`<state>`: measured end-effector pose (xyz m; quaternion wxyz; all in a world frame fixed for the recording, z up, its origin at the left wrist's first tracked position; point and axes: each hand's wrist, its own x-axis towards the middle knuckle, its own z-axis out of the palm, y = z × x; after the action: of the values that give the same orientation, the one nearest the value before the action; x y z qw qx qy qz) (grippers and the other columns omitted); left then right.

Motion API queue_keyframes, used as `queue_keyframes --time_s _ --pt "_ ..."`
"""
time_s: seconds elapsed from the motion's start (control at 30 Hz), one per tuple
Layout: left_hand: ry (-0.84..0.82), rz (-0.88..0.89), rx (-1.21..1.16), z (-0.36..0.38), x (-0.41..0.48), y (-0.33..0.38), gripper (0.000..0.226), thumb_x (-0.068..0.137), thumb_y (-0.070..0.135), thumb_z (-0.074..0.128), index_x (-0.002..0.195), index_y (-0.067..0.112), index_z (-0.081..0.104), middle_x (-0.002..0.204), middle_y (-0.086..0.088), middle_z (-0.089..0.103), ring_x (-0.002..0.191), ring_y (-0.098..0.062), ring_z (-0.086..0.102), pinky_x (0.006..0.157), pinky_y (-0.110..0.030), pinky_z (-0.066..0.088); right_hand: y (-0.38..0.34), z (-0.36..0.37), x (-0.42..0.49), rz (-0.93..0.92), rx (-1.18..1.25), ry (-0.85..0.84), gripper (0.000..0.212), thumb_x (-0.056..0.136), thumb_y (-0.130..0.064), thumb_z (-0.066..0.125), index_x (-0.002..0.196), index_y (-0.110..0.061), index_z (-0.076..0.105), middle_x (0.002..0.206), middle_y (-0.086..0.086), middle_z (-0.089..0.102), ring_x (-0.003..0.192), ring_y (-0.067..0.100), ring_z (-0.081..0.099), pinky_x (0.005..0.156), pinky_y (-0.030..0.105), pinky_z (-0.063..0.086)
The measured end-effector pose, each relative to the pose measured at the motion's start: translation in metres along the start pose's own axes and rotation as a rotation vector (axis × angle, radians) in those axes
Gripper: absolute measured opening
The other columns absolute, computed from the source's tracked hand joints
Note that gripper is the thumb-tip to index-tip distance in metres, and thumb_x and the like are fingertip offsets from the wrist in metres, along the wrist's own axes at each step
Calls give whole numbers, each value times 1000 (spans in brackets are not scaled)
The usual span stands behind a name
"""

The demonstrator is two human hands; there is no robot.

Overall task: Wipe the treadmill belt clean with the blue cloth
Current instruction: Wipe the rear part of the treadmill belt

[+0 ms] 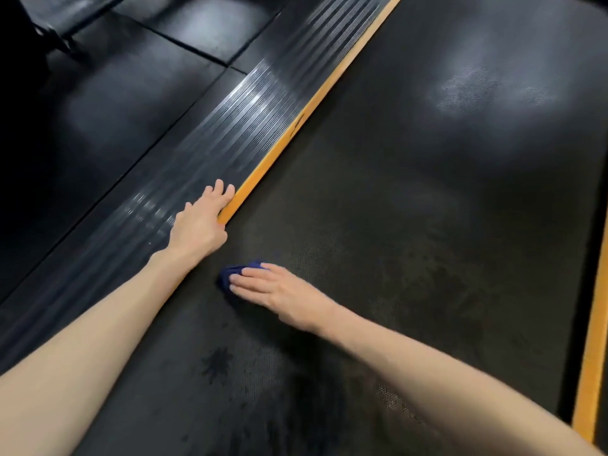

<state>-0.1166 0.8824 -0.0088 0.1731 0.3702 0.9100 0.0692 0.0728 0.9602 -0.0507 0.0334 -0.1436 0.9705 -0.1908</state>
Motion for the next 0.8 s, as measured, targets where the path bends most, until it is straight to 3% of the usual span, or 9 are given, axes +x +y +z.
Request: queue_keyframes --time_s 0.07,0.17,0.27,0.33,0.4,0.5,0.57,0.63,0.8 --pt "-16 6 -11 -2 1 -4 79 87 -1 53 149 29 14 158 5 6 143 -26 19 113 -50 22 51 -15 -15 103 -52 209 45 91 -4 33 130 -3 55 136 14 53 126 29 48 105 37 29" --pt "-75 45 2 -6 2 -9 78 90 5 55 150 29 11 158 7 3 144 -21 14 114 -49 20 132 -41 -45 613 -113 477 62 65 18 58 125 2 58 131 21 55 118 37 53 102 41 38" --pt "-99 50 30 -11 1 -9 77 92 9 55 150 29 9 158 8 1 145 -18 9 115 -48 21 130 -60 -17 982 47 600 57 64 15 51 121 7 58 125 24 57 116 42 53 100 42 40" --pt "-73 42 18 -9 -1 -6 76 92 7 54 150 27 10 158 8 2 145 -20 11 114 -49 22 76 -50 20 752 69 472 44 69 10 48 110 5 60 111 22 61 104 40 58 89 43 45" --pt "-41 35 6 -8 -3 -4 75 91 5 53 150 26 12 158 8 2 145 -19 9 114 -50 22 14 -20 37 306 45 51 47 79 8 48 125 -2 55 128 17 56 121 32 51 100 42 39" --pt "-34 44 1 -7 -4 -5 74 91 5 53 150 26 12 158 8 1 145 -17 6 115 -49 20 23 -6 22 -47 64 44 50 86 -2 38 134 -8 51 141 9 48 131 28 43 110 39 26" --pt "-38 42 -13 -8 -3 -6 75 91 4 53 150 27 11 158 8 1 145 -16 6 115 -48 19 76 -16 25 27 -24 214 43 88 -5 36 125 -4 60 131 14 57 120 33 53 101 42 39" --pt "-53 38 -35 -7 -3 -6 77 91 3 54 150 28 11 158 9 1 145 -15 5 115 -48 17 128 -34 36 302 -94 359 55 68 9 51 121 -2 62 128 17 58 116 39 55 96 50 44" --pt "-76 42 -13 -7 -1 -8 78 92 4 53 150 30 8 158 10 -1 145 -15 2 115 -47 16 179 -72 51 890 -27 553 57 72 13 51 128 6 53 135 25 50 124 40 47 106 38 32"
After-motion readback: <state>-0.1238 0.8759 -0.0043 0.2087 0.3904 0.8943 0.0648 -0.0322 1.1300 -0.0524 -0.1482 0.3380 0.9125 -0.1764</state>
